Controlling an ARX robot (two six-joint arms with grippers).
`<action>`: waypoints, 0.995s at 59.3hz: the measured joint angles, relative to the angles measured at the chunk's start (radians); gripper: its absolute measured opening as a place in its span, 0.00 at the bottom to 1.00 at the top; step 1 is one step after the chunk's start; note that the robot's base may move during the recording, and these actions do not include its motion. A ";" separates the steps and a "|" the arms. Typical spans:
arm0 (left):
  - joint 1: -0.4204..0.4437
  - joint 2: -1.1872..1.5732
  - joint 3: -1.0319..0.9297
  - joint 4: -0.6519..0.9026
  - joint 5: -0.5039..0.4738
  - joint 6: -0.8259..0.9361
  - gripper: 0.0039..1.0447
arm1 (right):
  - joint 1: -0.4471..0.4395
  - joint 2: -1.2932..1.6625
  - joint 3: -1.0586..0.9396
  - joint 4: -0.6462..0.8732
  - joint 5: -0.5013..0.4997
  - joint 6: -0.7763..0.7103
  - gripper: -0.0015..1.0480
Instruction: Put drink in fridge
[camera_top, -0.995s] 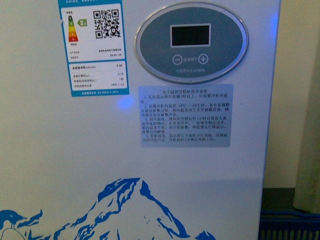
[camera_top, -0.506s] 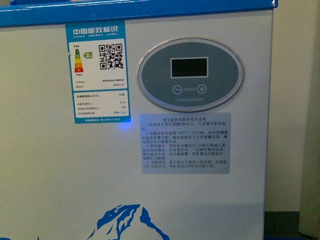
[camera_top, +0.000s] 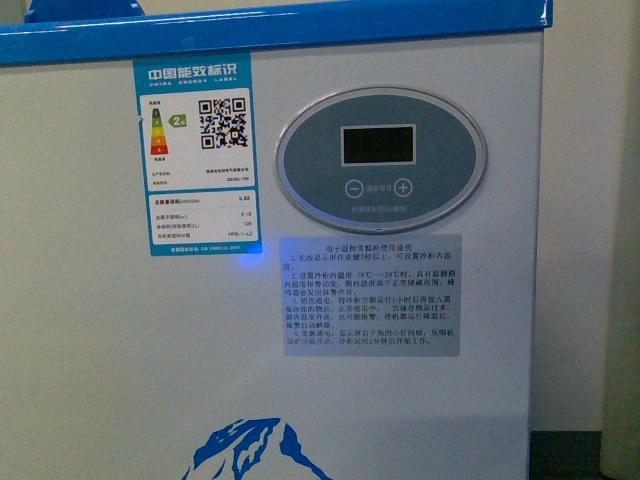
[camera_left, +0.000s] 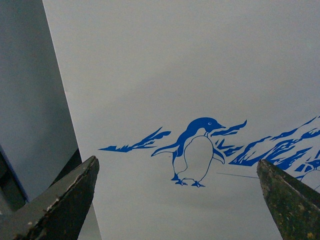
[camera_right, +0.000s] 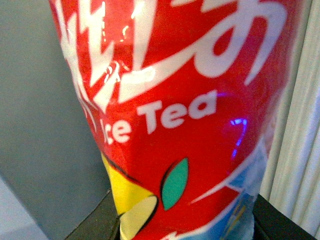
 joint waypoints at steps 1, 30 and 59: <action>0.000 0.000 0.000 0.000 0.000 0.000 0.92 | 0.000 0.000 0.000 0.000 0.000 0.000 0.38; 0.000 0.000 0.000 0.000 0.000 0.000 0.92 | 0.002 0.002 -0.010 0.000 0.001 -0.010 0.38; 0.000 0.000 0.000 0.000 0.000 0.000 0.92 | 0.003 0.002 -0.010 0.000 0.001 -0.015 0.38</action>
